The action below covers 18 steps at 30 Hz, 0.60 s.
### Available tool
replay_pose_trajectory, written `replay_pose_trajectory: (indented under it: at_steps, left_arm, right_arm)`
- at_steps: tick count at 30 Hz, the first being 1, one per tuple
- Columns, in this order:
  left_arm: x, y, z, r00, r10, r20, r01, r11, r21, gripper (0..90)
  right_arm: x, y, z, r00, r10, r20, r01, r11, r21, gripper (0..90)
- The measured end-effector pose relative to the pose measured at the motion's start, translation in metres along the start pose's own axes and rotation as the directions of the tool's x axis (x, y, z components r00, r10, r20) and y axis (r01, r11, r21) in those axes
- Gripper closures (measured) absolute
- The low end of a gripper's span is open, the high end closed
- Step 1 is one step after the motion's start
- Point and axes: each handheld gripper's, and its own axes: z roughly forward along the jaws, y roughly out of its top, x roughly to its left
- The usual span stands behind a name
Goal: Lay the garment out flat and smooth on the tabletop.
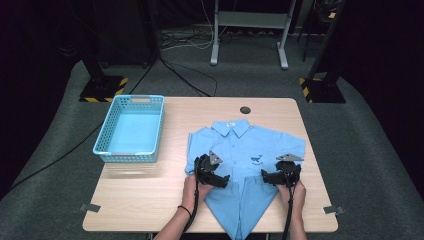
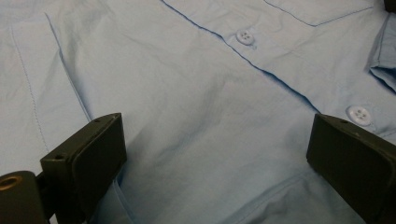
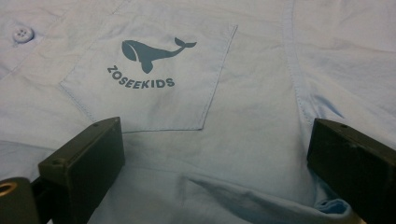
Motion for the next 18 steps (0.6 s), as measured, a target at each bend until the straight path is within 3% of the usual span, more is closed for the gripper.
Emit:
replay_pose_trajectory:
  at_steps: [5, 9, 12, 15, 18]
  left_arm:
    - [0.0, -0.001, -0.001, 1.0, 0.001, -0.003, -0.001, 1.0, 0.001, 4.2]
    - [-0.005, -0.002, -0.004, 0.9974, 0.024, -0.069, -0.025, 0.9996, -0.016, 3.5]
    - [-0.007, -0.003, -0.005, 0.9968, 0.027, -0.075, -0.029, 0.9992, -0.026, 4.1]
    - [-0.001, -0.006, -0.009, 0.9991, -0.013, -0.042, 0.011, 0.9991, -0.042, 3.9]
    - [0.007, -0.003, -0.017, 0.9979, -0.026, -0.059, 0.024, 0.9989, -0.04, 3.8]
  right_arm:
    - [0.0, 0.0, 0.0, 1.0, 0.0, -0.001, 0.0, 1.0, 0.0, 3.3]
    - [0.0, 0.0, 0.0, 1.0, -0.001, -0.004, 0.001, 1.0, -0.001, 3.7]
    - [0.0, 0.0, 0.0, 1.0, -0.001, -0.005, 0.001, 1.0, -0.002, 4.0]
    - [0.0, 0.0, 0.0, 1.0, -0.003, -0.008, 0.003, 1.0, -0.003, 4.2]
    - [-0.001, 0.0, 0.0, 1.0, -0.003, -0.008, 0.003, 1.0, -0.003, 4.2]
